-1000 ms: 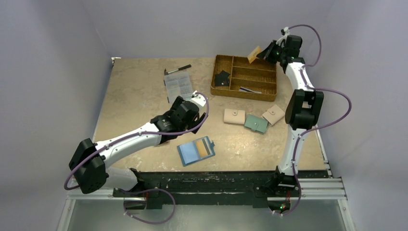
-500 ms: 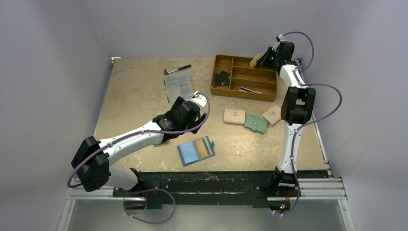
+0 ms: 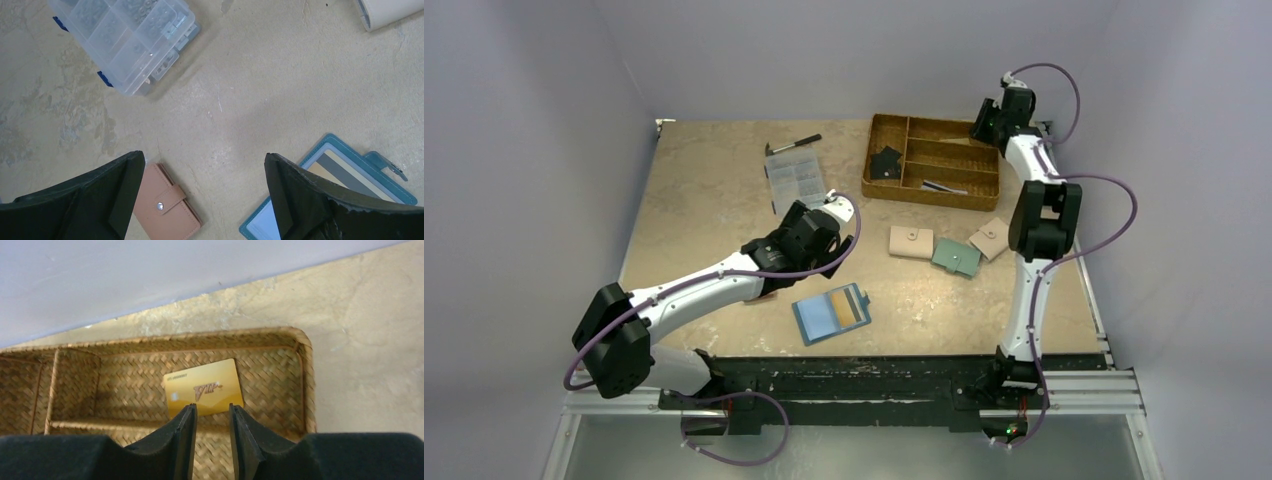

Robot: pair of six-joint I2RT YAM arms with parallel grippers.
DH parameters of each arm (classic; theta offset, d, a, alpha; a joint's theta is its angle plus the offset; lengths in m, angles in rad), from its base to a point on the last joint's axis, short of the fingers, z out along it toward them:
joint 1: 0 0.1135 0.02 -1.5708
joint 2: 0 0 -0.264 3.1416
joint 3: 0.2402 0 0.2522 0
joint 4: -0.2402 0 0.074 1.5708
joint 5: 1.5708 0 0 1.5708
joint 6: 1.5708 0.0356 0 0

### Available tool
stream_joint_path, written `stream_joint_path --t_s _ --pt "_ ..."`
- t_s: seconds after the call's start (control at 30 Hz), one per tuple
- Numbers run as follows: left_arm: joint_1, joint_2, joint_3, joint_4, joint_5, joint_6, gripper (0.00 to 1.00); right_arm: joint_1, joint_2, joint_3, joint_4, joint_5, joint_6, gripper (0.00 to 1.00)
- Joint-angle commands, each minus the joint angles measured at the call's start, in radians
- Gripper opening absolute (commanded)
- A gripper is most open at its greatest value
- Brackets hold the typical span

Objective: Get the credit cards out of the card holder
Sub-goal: Place the credit card in the storage box, then move the card holder to the center of the board.

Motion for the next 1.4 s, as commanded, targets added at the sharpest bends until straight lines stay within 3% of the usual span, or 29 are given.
stream_joint_path --t_s 0.0,0.07,0.27,0.37,0.53,0.77,1.0,1.37 --pt "0.004 -0.027 0.006 0.019 0.016 0.007 0.98 -0.006 -0.185 -0.07 0.026 0.038 -0.068 0.38" --pt "0.004 -0.037 0.006 0.018 0.027 0.003 0.98 -0.008 -0.247 -0.12 0.025 -0.031 -0.102 0.39" --pt "0.008 -0.054 0.009 0.013 0.105 -0.021 0.99 -0.008 -0.464 -0.31 -0.082 -0.458 -0.339 0.43" --pt "0.015 -0.071 0.016 0.009 0.154 -0.051 0.99 -0.008 -0.603 -0.458 -0.13 -0.572 -0.448 0.44" --pt "0.025 -0.15 -0.011 0.055 0.274 -0.156 0.99 -0.008 -0.802 -0.675 -0.216 -0.633 -0.578 0.47" --pt "0.024 -0.279 -0.12 0.089 0.412 -0.442 0.99 -0.008 -1.072 -0.895 -0.397 -0.755 -0.778 0.57" --pt "0.024 -0.422 -0.337 0.244 0.521 -0.719 0.97 -0.008 -1.133 -1.028 -0.605 -0.95 -0.981 0.59" --pt "0.024 -0.46 -0.491 0.336 0.574 -0.962 0.95 -0.008 -1.228 -1.125 -0.601 -0.951 -1.065 0.59"
